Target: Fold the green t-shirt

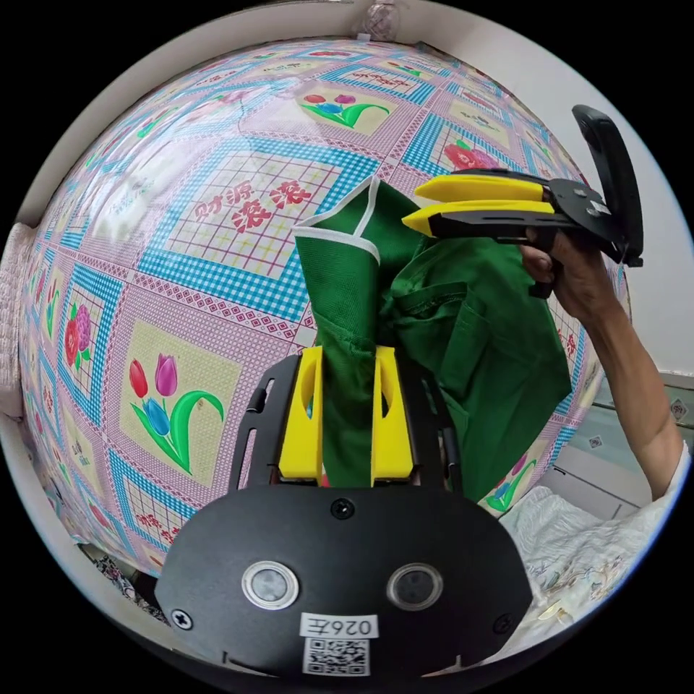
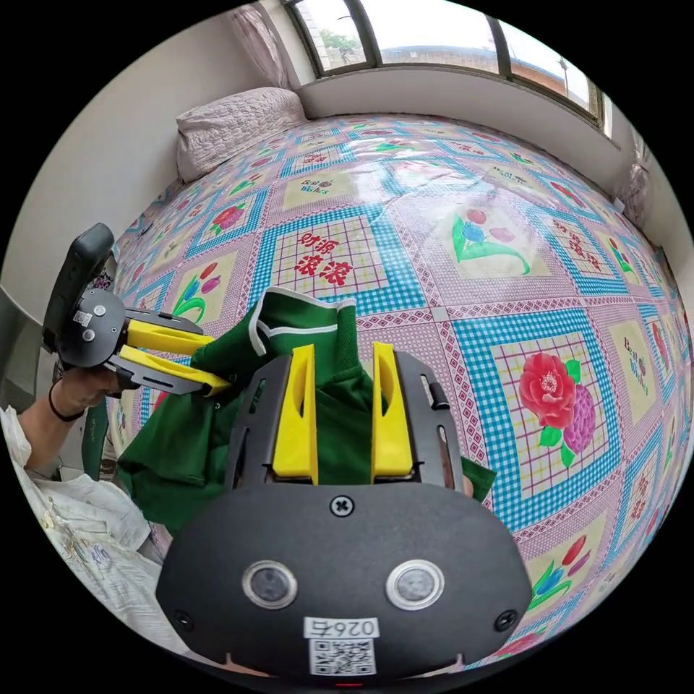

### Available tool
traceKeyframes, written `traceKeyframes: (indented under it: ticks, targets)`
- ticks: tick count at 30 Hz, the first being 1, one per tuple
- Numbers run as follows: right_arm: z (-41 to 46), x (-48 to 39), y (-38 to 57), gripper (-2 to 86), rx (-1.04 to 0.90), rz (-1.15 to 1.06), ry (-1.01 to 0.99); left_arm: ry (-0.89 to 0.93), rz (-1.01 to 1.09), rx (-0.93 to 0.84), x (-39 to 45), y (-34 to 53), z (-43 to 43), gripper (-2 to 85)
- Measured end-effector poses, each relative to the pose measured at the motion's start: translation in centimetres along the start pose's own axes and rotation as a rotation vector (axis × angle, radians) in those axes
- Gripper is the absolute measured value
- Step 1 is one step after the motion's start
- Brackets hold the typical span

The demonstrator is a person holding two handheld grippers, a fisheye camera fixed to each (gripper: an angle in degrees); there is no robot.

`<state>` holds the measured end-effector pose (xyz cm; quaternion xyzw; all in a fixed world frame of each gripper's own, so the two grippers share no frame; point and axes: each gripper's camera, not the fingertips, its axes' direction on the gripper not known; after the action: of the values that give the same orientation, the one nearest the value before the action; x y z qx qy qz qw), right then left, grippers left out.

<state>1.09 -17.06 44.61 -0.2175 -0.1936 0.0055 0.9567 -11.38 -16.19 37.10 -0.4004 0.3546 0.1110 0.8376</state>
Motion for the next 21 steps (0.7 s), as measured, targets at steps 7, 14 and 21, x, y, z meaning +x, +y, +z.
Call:
traceKeyframes:
  ticks: [7,14,21]
  targets:
    - [2.8,-2.9,0.7,1.2,-0.088,-0.012,-0.040,0.105,-0.034,0.038,-1.3,2.8,-2.2,4.3]
    - [-3.6,-6.3,6.4,-1.2,0.104,0.032,-0.120,0.293,-0.033,0.207,-1.6,8.7,-7.7,1.2]
    - [-19.9,-17.0,15.9,-1.2,0.455,-0.041,0.052,0.299,0.182,0.506,4.9,18.3,-22.0,0.7]
